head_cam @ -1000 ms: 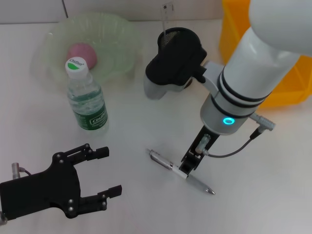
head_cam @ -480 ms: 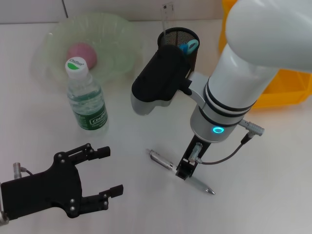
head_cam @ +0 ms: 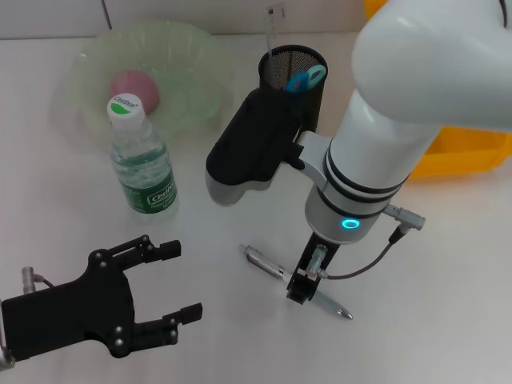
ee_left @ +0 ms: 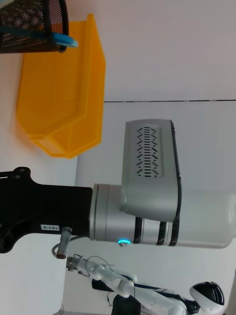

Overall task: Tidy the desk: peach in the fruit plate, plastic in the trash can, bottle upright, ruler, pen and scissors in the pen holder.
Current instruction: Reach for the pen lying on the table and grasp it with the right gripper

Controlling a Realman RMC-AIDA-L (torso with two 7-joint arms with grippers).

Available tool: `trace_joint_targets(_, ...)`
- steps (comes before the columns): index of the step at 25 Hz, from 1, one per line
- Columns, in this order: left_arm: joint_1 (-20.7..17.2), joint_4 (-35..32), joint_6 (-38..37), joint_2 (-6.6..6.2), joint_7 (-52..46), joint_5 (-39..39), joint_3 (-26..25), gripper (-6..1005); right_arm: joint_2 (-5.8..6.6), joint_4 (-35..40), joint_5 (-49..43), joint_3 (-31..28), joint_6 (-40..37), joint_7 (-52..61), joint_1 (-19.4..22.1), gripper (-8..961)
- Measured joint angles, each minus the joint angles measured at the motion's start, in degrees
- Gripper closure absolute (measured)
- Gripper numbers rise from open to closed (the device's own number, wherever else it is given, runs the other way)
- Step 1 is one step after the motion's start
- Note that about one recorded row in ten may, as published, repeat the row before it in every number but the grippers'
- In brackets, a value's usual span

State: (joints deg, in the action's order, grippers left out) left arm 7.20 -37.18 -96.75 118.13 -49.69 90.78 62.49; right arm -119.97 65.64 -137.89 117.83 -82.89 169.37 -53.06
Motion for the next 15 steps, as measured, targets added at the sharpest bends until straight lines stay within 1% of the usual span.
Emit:
trace_joint_targets(11,0.2,0.3,0.0,0.0,0.3,0.0,0.0,200,0.0,-2.3,1.0,1.9,0.9,0.0,-1.4,567)
trace_joint_targets(15,0.4,0.4,0.1,0.0,0.4,0.0,0.0,200,0.0,-2.8,1.5,2.3,0.9,0.0,-1.9,613)
